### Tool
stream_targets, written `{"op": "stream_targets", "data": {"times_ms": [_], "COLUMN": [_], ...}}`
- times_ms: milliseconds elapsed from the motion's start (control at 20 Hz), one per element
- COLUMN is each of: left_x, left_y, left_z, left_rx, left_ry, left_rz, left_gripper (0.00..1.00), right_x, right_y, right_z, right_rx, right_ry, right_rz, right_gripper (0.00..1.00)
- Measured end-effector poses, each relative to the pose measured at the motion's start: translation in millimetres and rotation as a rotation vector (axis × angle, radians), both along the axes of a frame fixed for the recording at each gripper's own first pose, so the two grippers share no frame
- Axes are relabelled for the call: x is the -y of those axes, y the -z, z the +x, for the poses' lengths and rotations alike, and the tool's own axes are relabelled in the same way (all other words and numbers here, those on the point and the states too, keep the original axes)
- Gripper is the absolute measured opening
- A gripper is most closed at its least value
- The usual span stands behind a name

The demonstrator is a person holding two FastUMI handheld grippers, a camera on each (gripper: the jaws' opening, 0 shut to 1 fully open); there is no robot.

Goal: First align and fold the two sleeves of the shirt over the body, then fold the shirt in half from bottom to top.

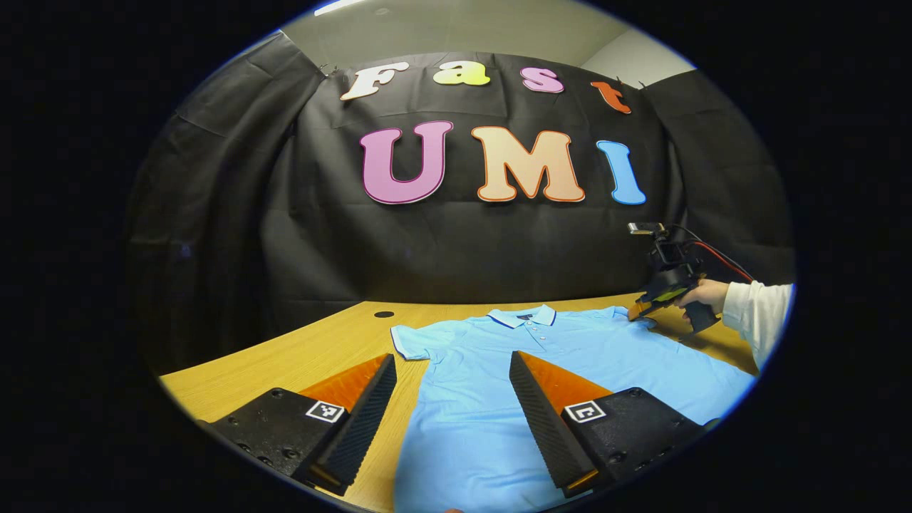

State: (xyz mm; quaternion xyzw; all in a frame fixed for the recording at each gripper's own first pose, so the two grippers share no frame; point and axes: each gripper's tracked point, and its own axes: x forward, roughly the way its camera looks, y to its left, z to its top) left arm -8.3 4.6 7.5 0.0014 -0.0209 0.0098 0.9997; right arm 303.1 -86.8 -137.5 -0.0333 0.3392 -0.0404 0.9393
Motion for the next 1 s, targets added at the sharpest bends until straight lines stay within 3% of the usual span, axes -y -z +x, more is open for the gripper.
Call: {"op": "stream_targets", "data": {"times_ms": [50,100,250,550,1000], "left_x": [0.2,0.0,0.0,0.1,0.0], "left_y": [-0.7,-0.3,-0.9,0.1,0.3], "left_z": [-0.1,0.2,0.0,0.4,0.4], "left_rx": [0.001,0.001,0.003,0.002,0.002], "left_ry": [0.0,0.0,-0.001,0.0,0.0], "left_rz": [0.0,0.0,0.0,0.0,0.0], "left_gripper": [0.95,0.95,0.95,0.95,0.95], "right_x": [0.0,-0.3,-7.6,-86.7,-164.9], "right_y": [-5.7,-8.7,-32.1,-72.3,-27.2], "right_z": [0.8,2.8,8.3,3.7,-10.3], "right_rx": [0.007,0.015,0.063,0.118,0.016], "right_ry": [0.002,0.01,0.019,-0.095,-0.189], "right_rz": [0.013,0.029,0.088,0.346,0.417], "right_gripper": [0.12,0.05,0.05,0.04,0.05]}}
